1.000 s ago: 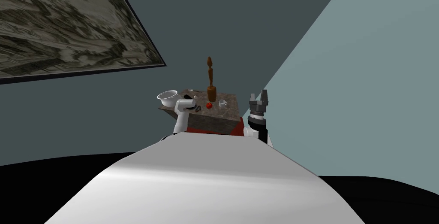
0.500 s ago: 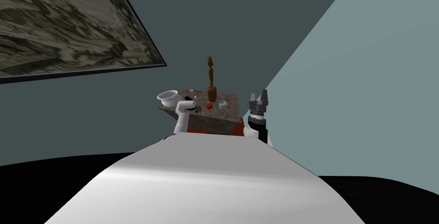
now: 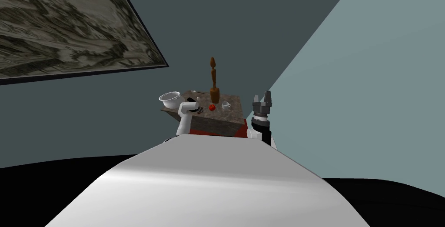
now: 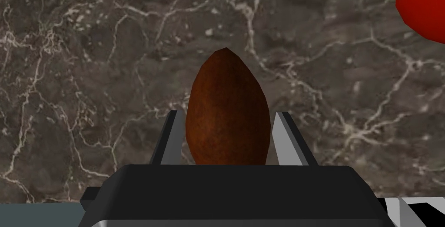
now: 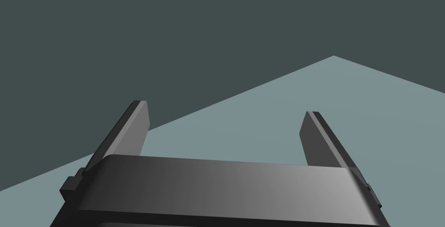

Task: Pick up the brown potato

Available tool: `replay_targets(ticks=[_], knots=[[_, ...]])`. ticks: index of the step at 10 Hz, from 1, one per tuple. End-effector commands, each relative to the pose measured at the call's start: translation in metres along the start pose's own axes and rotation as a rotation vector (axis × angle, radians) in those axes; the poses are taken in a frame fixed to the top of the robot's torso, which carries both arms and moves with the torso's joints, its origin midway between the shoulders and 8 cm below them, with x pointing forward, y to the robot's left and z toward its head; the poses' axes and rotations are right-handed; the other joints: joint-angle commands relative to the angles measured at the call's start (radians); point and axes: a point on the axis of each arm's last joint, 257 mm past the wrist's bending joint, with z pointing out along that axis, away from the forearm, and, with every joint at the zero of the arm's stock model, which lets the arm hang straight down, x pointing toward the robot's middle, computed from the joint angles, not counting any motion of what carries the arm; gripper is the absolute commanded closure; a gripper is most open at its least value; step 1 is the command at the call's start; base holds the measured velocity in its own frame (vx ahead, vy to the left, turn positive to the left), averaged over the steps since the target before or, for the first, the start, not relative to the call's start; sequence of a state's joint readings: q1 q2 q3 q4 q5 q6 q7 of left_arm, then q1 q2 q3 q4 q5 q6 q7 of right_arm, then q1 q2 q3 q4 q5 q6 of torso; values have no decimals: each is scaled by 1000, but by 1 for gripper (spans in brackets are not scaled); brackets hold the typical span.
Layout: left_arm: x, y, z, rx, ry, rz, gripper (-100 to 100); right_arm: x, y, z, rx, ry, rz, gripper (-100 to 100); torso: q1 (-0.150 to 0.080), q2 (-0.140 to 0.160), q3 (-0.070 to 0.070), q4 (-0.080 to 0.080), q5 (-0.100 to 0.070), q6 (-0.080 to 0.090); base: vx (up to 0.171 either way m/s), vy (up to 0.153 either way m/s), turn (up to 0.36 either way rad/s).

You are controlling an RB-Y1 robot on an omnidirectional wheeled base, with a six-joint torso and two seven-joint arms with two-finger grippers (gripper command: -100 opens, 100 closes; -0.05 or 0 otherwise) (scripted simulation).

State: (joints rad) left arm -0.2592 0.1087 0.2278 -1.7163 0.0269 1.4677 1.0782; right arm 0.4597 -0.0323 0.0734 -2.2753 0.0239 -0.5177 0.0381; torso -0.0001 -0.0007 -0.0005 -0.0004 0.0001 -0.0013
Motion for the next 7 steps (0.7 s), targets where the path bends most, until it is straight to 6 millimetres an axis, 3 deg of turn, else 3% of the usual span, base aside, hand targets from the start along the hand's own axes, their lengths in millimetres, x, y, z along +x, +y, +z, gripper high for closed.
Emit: replay_targets(ticks=[1,2,3,6,7], knots=[[0,0,0,0,0,0,100,0,0,0,0,0,0,0,0,0,0,0,0,0,0,0,0],[0,0,0,0,0,0,0,0,0,0,0,0,0,0,0,0,0,0,0,0,0,0,0],[3,-1,-7,2,-2,-4,100,0,0,0,0,0,0,0,0,0,0,0,0,0,-15,3,-31],[5,-2,-12,4,-2,-6,100,0,0,0,0,0,0,0,0,3,2,1,0,0,-27,7,-21],[5,-2,-13,3,-3,-7,0,0,0,0,0,0,0,0,0,2,1,0,0,0,0,0,0]])
